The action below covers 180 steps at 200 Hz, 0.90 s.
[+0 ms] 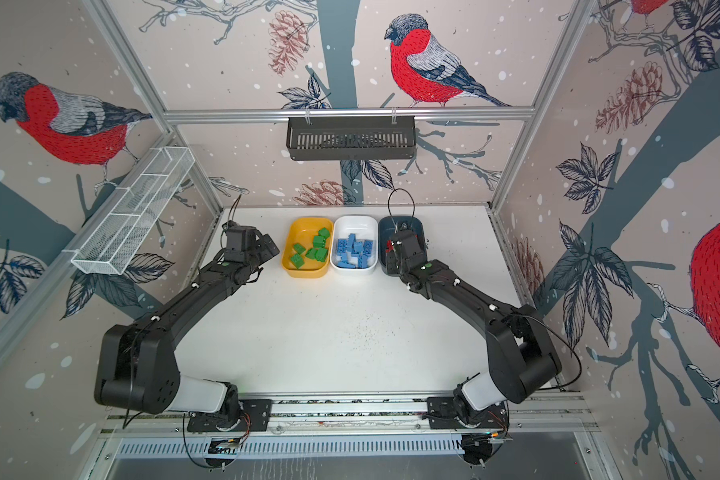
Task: Sort the legos into containers by color
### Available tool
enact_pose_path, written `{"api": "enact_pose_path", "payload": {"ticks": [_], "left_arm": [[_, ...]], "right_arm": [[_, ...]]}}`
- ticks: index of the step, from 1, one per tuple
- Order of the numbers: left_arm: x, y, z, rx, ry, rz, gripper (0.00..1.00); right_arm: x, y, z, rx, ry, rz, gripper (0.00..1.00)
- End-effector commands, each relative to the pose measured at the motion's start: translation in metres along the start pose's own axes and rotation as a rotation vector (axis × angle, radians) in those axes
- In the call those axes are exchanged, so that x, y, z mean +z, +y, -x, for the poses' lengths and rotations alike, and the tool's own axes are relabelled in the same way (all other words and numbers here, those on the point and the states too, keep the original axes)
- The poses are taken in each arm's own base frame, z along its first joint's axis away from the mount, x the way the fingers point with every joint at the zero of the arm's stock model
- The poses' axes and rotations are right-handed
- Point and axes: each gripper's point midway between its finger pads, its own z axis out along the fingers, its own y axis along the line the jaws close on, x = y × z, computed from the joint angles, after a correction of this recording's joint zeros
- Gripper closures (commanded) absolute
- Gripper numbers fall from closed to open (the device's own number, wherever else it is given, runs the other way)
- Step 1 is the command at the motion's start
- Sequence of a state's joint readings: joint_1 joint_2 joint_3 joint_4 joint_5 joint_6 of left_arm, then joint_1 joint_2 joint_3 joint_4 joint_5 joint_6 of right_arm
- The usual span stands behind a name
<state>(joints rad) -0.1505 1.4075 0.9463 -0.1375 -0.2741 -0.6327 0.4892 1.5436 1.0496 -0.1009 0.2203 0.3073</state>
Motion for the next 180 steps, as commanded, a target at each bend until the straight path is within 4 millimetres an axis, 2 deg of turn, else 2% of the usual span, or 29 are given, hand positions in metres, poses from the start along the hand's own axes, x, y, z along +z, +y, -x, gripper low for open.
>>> {"api": "enact_pose_path", "payload": {"ticks": [1,18,56,92,103,118,141,159,180], "left_arm": [[-0.006,0.016,0.015,-0.047,-0.075,0.045,0.03],[-0.01,0.03,0.015,-0.049,-0.083,0.083,0.03],[-0.017,0.053,0.011,-0.062,-0.09,0.131,0.03],[-0.022,0.06,0.005,-0.074,-0.085,0.128,0.03],[-0.022,0.061,0.004,-0.076,-0.085,0.128,0.03],[-0.022,0.063,0.002,-0.079,-0.082,0.131,0.03],[-0.022,0.063,0.003,-0.081,-0.084,0.129,0.03],[-0.021,0.063,0.002,-0.087,-0.084,0.125,0.03],[-0.018,0.065,0.0,-0.09,-0.089,0.13,0.03]], "right_arm": [[0.023,-0.01,0.023,0.007,-0.039,0.002,0.75],[0.046,-0.02,0.025,0.018,-0.006,-0.023,0.73],[0.085,-0.007,0.03,-0.014,0.042,0.03,0.7],[0.114,-0.014,0.037,0.006,0.076,-0.043,0.59],[0.118,-0.017,0.038,0.015,0.084,-0.056,0.52],[0.117,-0.016,0.04,0.014,0.073,-0.052,0.42],[0.1,-0.017,0.047,0.004,0.038,-0.043,0.31],[0.076,-0.023,0.052,0.004,-0.006,-0.053,0.26],[0.042,-0.032,0.049,0.017,-0.063,-0.064,0.2]]}}
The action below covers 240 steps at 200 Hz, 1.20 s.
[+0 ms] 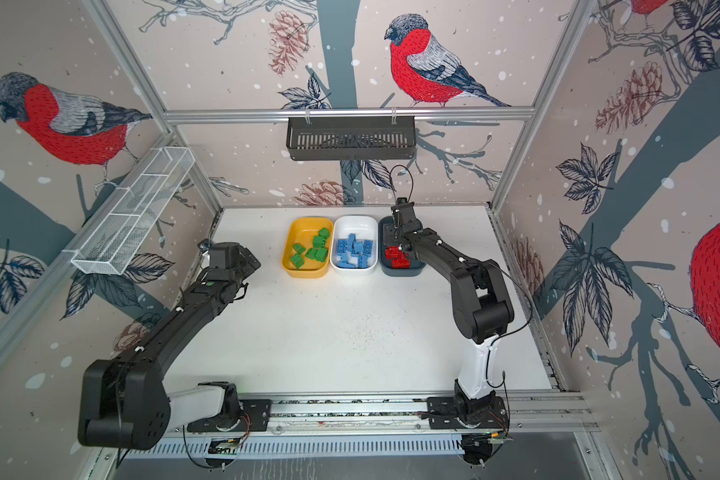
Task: Sort the legos into containers by color
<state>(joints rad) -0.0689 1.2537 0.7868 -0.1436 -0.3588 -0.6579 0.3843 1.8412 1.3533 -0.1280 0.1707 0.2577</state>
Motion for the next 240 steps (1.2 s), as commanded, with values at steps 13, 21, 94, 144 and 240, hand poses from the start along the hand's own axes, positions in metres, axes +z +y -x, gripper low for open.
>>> {"api": "enact_pose_path", "payload": {"ticks": [13,21,94,144,240], "left_arm": [[0.005,0.004,0.002,-0.016,-0.029,0.012,0.03],[0.006,0.007,0.003,-0.008,-0.038,0.025,0.03],[0.014,0.05,0.01,0.027,-0.205,0.183,0.03],[0.028,0.052,0.004,0.141,-0.298,0.159,0.03],[0.03,0.028,-0.002,0.278,-0.403,-0.02,0.03]], "right_arm": [[-0.051,-0.021,0.001,0.022,-0.129,-0.039,0.16],[-0.065,-0.028,-0.004,0.035,-0.161,-0.052,0.15],[-0.141,-0.14,-0.064,0.256,-0.419,-0.317,0.01],[-0.126,-0.199,-0.095,0.271,-0.47,-0.454,0.0],[-0.097,-0.172,-0.1,0.061,-0.535,-0.242,0.01]]}}
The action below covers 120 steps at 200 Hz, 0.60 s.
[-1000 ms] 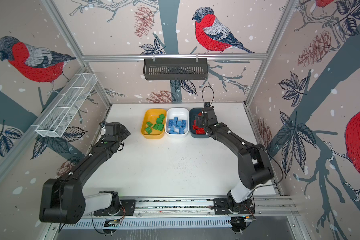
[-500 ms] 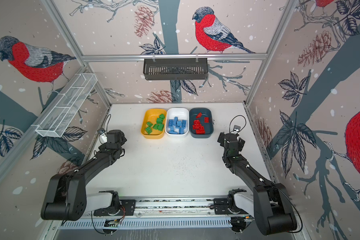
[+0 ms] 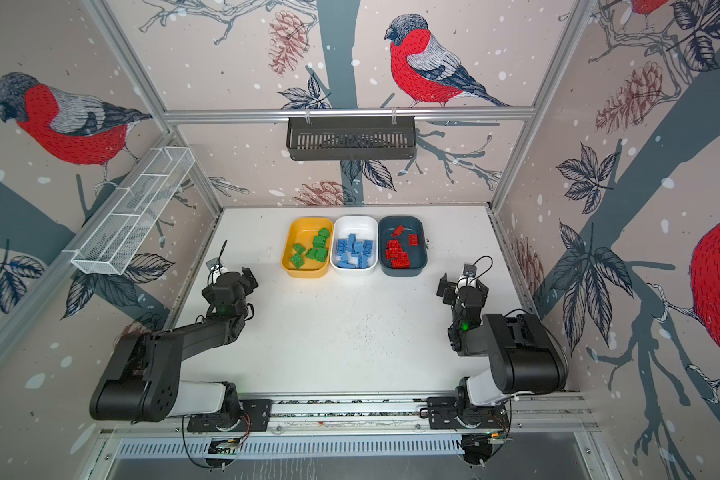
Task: Sort the legos into containers by color
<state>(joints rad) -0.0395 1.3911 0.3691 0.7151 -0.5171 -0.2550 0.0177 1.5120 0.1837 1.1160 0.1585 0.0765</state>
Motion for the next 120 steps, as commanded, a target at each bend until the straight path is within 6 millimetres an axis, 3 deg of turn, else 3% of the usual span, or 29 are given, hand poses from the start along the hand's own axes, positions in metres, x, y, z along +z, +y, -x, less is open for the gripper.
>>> {"api": "enact_pose_path", "payload": {"ticks": [1,21,33,48,57,70,120], "left_arm": [[0.0,-0.011,0.02,0.014,-0.089,-0.058,0.03],[-0.002,-0.025,0.028,0.057,-0.148,-0.137,0.02],[-0.003,-0.033,0.02,0.077,-0.154,-0.19,0.01],[-0.02,-0.051,0.013,0.139,-0.238,-0.339,0.01],[-0.025,-0.045,0.017,0.118,-0.277,-0.328,0.01],[-0.014,-0.034,0.011,0.074,-0.205,-0.246,0.01],[-0.016,-0.036,0.014,0.094,-0.232,-0.262,0.01]], "right_arm": [[0.008,0.005,0.047,0.025,-0.143,0.024,0.01],[0.003,0.001,0.045,0.027,-0.158,-0.002,0.01],[0.005,0.001,0.046,0.032,-0.142,-0.003,0.01],[0.005,0.001,0.044,0.028,-0.142,-0.006,0.01],[0.005,0.001,0.046,0.03,-0.144,-0.005,0.01],[0.005,0.002,0.044,0.028,-0.139,-0.004,0.01],[0.007,0.002,0.044,0.029,-0.133,-0.005,0.01]]}}
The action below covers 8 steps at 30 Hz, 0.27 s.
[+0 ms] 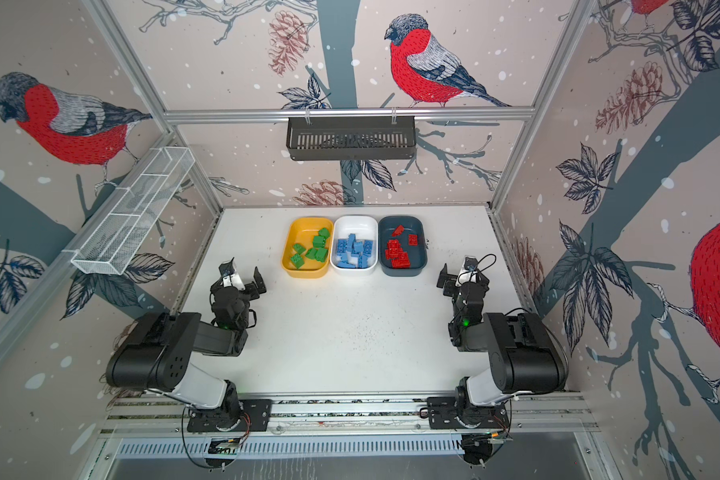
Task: Sort the legos into containers by color
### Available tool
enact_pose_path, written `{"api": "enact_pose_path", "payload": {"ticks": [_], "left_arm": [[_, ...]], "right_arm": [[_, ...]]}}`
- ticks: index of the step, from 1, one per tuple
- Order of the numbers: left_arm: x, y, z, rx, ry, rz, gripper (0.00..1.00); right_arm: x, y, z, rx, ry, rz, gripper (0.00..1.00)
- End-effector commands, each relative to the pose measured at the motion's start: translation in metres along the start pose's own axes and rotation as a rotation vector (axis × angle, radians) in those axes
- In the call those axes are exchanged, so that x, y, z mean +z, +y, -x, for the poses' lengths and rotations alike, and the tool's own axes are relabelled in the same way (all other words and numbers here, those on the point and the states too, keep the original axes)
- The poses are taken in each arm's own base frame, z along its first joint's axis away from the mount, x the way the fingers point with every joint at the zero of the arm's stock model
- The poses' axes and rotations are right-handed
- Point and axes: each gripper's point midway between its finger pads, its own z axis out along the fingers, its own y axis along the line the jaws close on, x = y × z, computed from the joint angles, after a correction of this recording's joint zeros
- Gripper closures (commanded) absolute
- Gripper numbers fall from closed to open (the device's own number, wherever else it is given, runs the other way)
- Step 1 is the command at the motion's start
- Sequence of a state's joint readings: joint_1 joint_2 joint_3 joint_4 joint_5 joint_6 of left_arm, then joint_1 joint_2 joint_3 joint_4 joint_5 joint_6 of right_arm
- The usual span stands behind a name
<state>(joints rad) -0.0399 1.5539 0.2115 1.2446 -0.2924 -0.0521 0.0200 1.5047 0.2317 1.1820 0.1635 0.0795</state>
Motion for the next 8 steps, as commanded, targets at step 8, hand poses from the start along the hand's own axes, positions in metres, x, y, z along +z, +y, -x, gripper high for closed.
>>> {"api": "enact_pose_path", "payload": {"ticks": [8], "left_arm": [[-0.0019,-0.0012,0.0232,-0.013,-0.098,-0.008,0.01]], "right_arm": [[0.0001,-0.0003,0.0059,0.003,-0.02,-0.007,0.01]]}}
